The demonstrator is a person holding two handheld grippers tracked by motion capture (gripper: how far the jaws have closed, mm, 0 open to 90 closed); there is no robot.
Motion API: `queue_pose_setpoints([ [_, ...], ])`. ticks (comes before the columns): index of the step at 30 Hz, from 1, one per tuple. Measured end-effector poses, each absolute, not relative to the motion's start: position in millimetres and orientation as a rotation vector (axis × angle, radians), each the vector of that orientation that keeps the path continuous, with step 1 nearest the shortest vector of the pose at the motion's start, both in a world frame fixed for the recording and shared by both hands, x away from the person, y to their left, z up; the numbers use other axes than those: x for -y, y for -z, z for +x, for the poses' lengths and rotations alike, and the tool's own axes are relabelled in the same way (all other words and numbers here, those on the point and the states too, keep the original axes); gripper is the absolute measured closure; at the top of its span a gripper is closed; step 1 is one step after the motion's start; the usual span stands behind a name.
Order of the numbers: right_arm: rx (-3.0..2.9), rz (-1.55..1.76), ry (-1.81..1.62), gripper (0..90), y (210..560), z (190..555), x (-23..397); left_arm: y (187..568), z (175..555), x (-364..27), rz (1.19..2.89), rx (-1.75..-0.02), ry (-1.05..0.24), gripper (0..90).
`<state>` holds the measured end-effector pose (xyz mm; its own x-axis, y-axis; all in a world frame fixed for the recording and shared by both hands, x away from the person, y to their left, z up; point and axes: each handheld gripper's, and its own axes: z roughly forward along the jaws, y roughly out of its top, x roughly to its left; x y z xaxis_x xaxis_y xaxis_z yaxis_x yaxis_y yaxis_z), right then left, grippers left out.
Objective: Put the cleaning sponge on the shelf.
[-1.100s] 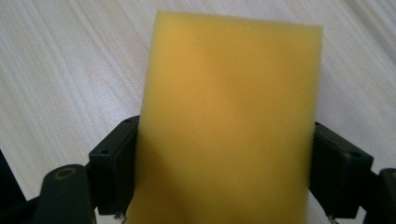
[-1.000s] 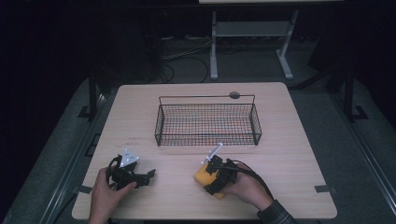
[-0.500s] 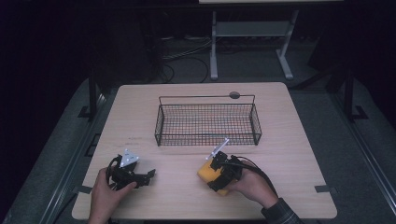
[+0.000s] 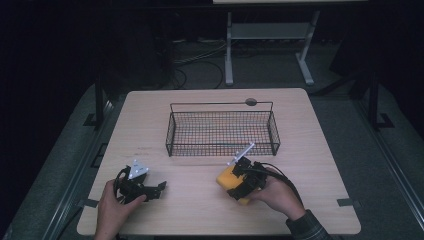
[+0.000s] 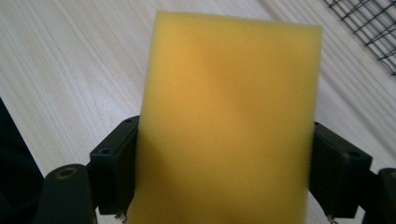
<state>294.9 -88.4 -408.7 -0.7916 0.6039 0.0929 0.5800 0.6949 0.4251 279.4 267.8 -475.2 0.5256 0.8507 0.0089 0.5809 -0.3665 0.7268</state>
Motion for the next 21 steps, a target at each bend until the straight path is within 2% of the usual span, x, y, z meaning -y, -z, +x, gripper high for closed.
queue_pose_setpoints([
  [21, -2.776, 1.056, -0.717, 21.5, 385, 305, 119, 475, 279, -268, 2.086, -1.158, -0.51, 12.6],
])
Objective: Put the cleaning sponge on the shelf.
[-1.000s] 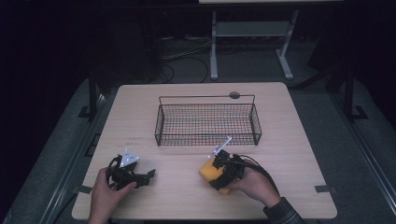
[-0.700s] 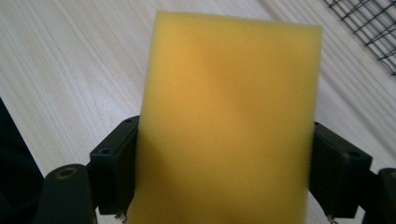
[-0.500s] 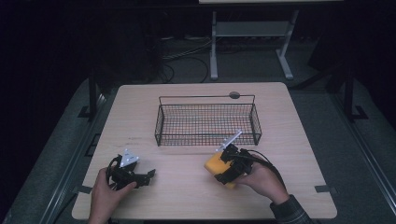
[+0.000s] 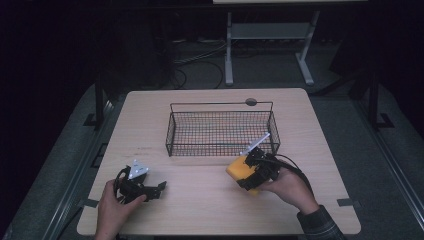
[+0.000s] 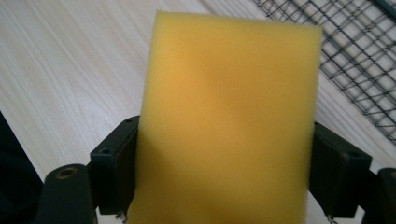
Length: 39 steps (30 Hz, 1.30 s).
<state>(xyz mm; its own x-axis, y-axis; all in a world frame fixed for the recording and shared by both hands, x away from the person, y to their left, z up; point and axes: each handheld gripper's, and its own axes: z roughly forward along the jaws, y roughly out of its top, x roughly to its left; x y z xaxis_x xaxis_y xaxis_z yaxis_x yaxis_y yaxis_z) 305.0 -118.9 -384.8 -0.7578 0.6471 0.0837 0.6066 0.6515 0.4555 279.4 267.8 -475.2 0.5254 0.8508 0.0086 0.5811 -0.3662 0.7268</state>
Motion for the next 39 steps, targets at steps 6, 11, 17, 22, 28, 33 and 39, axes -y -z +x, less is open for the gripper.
queue_pose_setpoints([
  [6, -2.752, 1.08, -0.73, 21.5, 376, 310, 129, 475, 279, -268, 2.086, -1.159, -0.51, 12.6],
  [11, -2.735, 1.098, -0.753, 21.6, 369, 315, 136, 475, 280, -268, 2.088, -1.156, -0.511, 12.6],
  [17, -2.709, 1.128, -0.755, 21.6, 363, 323, 144, 475, 280, -268, 2.088, -1.156, -0.511, 12.7],
  [22, -2.698, 1.141, -0.757, 21.5, 359, 328, 148, 475, 279, -268, 2.088, -1.157, -0.511, 12.6],
  [28, -2.676, 1.164, -0.77, 21.5, 353, 334, 153, 475, 280, -268, 2.088, -1.157, -0.511, 12.6],
  [33, -2.66, 1.181, -0.768, 21.5, 348, 342, 158, 475, 280, -268, 2.088, -1.156, -0.511, 12.7],
  [39, -2.639, 1.214, -0.762, 21.6, 344, 352, 163, 475, 280, -268, 2.088, -1.156, -0.512, 12.7],
])
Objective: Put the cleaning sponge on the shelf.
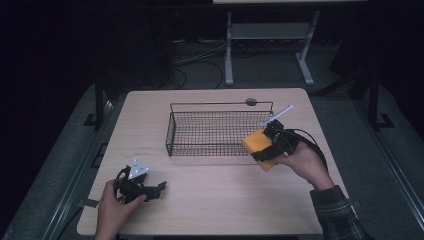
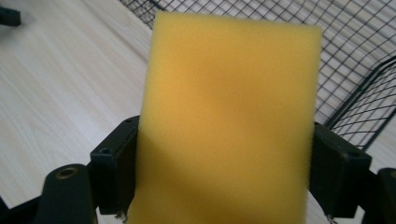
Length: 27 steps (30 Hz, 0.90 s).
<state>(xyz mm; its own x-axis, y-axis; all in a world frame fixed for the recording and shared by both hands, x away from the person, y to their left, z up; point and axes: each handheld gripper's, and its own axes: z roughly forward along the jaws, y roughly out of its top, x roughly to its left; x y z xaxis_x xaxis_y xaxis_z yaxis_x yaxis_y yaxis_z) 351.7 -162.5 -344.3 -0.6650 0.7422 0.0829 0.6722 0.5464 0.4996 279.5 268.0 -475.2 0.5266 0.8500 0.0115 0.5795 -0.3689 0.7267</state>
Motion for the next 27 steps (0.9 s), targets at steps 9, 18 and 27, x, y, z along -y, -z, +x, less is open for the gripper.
queue_pose_setpoints([
  [9, -2.598, 1.27, -0.748, 21.6, 339, 376, 170, 475, 280, -268, 2.092, -1.154, -0.512, 12.6],
  [18, -2.586, 1.283, -0.73, 21.6, 339, 395, 168, 475, 279, -268, 2.091, -1.156, -0.51, 12.7],
  [27, -2.567, 1.315, -0.714, 21.6, 342, 416, 169, 475, 279, -268, 2.09, -1.156, -0.509, 12.6],
])
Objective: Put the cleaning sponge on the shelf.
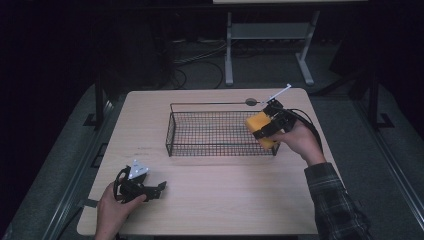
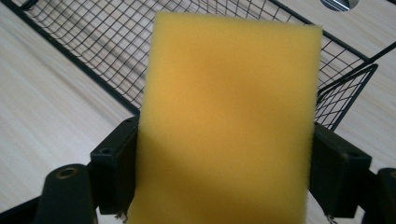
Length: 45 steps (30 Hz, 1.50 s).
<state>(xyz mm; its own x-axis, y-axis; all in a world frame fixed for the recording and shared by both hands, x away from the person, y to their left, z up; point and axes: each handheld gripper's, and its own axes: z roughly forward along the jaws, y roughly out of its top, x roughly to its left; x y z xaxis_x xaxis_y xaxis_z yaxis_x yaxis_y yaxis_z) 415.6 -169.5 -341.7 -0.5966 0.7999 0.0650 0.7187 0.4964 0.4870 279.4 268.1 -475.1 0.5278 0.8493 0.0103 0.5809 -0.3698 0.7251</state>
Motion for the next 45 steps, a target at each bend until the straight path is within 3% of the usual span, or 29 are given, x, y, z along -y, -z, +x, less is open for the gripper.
queue_pose_setpoints([
  [20, -2.532, 1.388, -0.673, 21.5, 350, 454, 159, 475, 279, -268, 2.091, -1.156, -0.51, 12.7],
  [45, -2.558, 1.444, -0.609, 21.3, 391, 467, 148, 475, 279, -268, 2.091, -1.156, -0.51, 12.7],
])
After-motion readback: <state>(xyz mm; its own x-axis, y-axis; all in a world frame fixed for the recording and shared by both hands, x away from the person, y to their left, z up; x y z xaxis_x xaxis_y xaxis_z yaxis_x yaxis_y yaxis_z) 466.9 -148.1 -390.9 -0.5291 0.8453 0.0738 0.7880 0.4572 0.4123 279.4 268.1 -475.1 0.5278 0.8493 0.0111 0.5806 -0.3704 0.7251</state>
